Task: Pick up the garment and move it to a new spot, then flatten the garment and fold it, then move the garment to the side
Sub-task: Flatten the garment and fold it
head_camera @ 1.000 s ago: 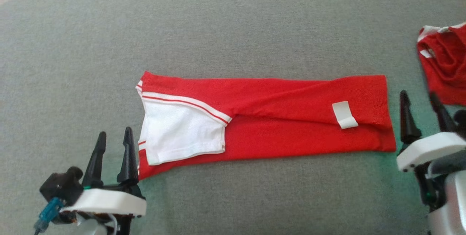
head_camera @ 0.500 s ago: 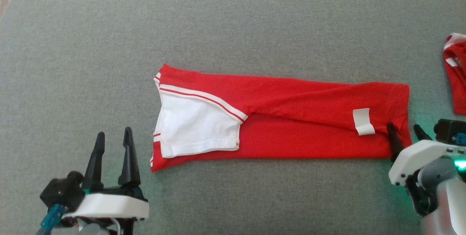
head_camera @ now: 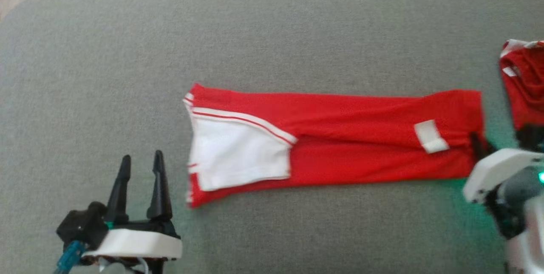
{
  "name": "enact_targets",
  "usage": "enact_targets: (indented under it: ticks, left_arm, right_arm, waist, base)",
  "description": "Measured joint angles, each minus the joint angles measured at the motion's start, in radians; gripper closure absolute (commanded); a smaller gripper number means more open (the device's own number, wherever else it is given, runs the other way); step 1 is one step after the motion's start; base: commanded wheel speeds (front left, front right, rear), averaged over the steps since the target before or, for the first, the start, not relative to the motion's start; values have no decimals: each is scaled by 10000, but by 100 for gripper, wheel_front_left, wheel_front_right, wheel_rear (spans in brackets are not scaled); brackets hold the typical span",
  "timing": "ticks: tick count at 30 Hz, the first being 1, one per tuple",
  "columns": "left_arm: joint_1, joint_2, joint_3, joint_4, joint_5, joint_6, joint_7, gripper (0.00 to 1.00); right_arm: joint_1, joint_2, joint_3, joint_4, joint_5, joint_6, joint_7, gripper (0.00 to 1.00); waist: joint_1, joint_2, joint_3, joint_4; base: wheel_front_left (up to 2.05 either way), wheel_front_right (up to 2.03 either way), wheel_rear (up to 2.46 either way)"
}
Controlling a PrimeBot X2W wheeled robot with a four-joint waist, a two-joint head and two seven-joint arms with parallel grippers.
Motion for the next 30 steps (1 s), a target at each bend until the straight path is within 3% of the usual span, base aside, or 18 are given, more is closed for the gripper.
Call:
enact_targets:
  ticks: [7,14,24,30]
  left_arm:
    - [-3,-215,-362,48,88,-88,44,0]
    - [-3,-272,-573,276,88,-109,115,0]
    - [0,-297,-637,366,82,-155,150,0]
    - [4,-263,-591,351,69,-123,207,0]
  right_arm:
    - [8,-894,-1244,-941,-207,0,491,100]
    - [43,-849,-1484,-1779,-117,0,1009,100]
    - [721,224,688,-4082,1450,0,1954,100]
    - [831,842,2617,-4456,2836,0,1925,100]
  waist:
    - [0,0,-298,-352]
    - [0,0,-518,-552]
    - [-1,0,-984,-375]
    - [-1,0,-1128,41]
  base:
    - [0,0,0]
    - [0,0,0]
    - [0,0,0]
    - [0,0,0]
